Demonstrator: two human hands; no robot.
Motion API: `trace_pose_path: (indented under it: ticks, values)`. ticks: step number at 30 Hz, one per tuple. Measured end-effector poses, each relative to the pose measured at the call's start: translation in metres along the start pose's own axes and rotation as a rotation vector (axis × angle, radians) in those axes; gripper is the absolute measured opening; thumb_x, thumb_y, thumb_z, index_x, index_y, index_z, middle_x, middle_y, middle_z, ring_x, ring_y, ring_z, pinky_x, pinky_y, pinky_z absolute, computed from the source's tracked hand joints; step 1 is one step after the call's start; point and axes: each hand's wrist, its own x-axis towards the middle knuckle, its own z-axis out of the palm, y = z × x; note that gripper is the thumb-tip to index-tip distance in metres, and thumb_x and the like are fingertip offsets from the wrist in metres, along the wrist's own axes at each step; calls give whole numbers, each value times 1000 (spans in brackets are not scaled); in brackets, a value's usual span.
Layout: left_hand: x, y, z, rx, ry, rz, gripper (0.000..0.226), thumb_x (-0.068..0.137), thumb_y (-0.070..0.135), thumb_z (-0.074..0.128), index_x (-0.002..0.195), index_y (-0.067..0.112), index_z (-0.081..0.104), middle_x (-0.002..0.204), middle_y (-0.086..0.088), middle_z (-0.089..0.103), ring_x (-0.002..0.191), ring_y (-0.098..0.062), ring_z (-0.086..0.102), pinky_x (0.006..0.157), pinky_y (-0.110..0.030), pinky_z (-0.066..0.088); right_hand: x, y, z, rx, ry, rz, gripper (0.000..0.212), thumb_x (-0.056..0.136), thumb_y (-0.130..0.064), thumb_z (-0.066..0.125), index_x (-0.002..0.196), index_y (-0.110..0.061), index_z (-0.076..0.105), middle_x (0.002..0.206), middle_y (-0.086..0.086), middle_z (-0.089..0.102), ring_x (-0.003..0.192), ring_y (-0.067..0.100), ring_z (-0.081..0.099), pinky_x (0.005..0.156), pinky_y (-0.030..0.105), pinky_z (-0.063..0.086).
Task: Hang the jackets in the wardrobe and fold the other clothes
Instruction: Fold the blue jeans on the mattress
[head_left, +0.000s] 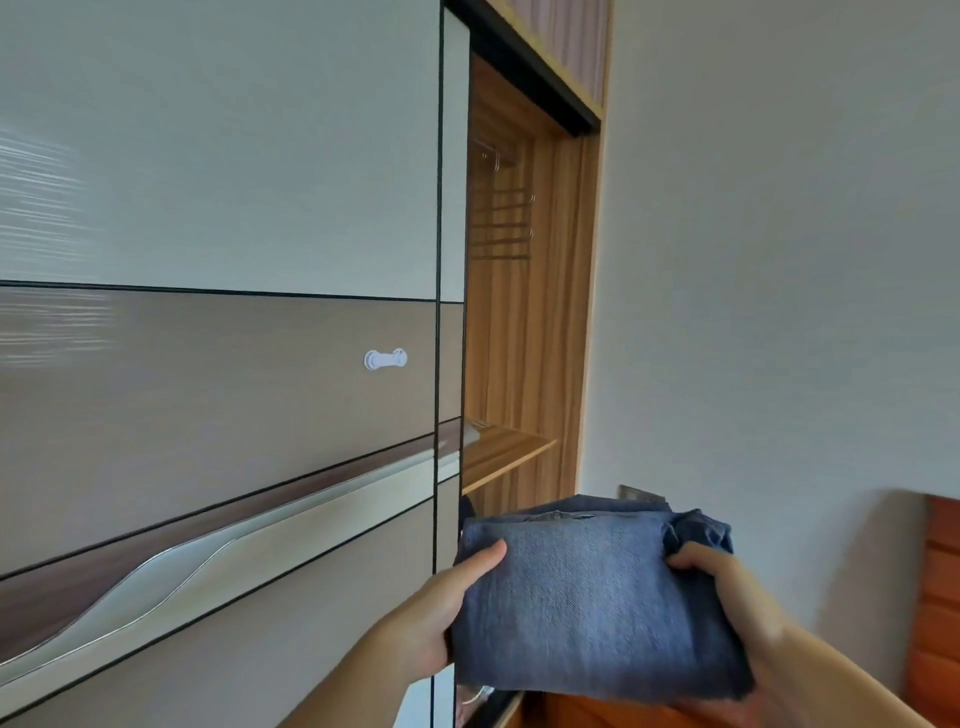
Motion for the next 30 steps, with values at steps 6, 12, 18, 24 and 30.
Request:
trace_pose_path:
  ticks: [6, 12, 18, 24, 30]
  values:
    - [49, 8, 9, -54, 48, 41, 65, 61, 56, 74, 115, 19, 69, 100, -5, 76, 102, -26, 67, 87, -38, 49, 41, -11, -5, -13, -118, -21, 18, 84, -13, 57, 87, 2, 67, 76, 23, 70, 57, 29, 67, 64, 35, 47]
    - [116, 16, 58, -62, 95, 97, 84, 54, 60, 86, 125, 23, 62, 109, -5, 74, 102, -26, 70, 88, -39, 53, 103, -37, -54, 38, -246, 30, 37, 74, -25, 64, 98, 2, 71, 95, 25, 72, 68, 31, 71, 71, 38, 49]
    - [171, 41, 115, -50, 182, 86, 45, 78, 45, 73, 106, 10, 74, 99, -12, 75, 98, -30, 70, 86, -36, 50, 191, -69, -95, 52, -294, 58, 32, 83, -27, 67, 101, -1, 70, 90, 22, 73, 72, 32, 70, 71, 39, 49]
    - [226, 73, 121, -61, 293, 153, 33, 88, 33, 69, 105, 6, 73, 98, -15, 75, 96, -33, 70, 79, -34, 50, 279, -93, -88, 8, -336, 42, 30, 87, -22, 67, 109, -1, 68, 97, 21, 73, 92, 35, 68, 75, 39, 51]
    - [304, 99, 99, -35, 397, 157, 41, 89, 43, 67, 111, 9, 72, 96, -11, 76, 96, -28, 70, 84, -34, 51, 383, -88, -64, -48, -337, -13, 37, 80, -24, 76, 108, -2, 69, 98, 17, 74, 98, 33, 68, 100, 47, 47]
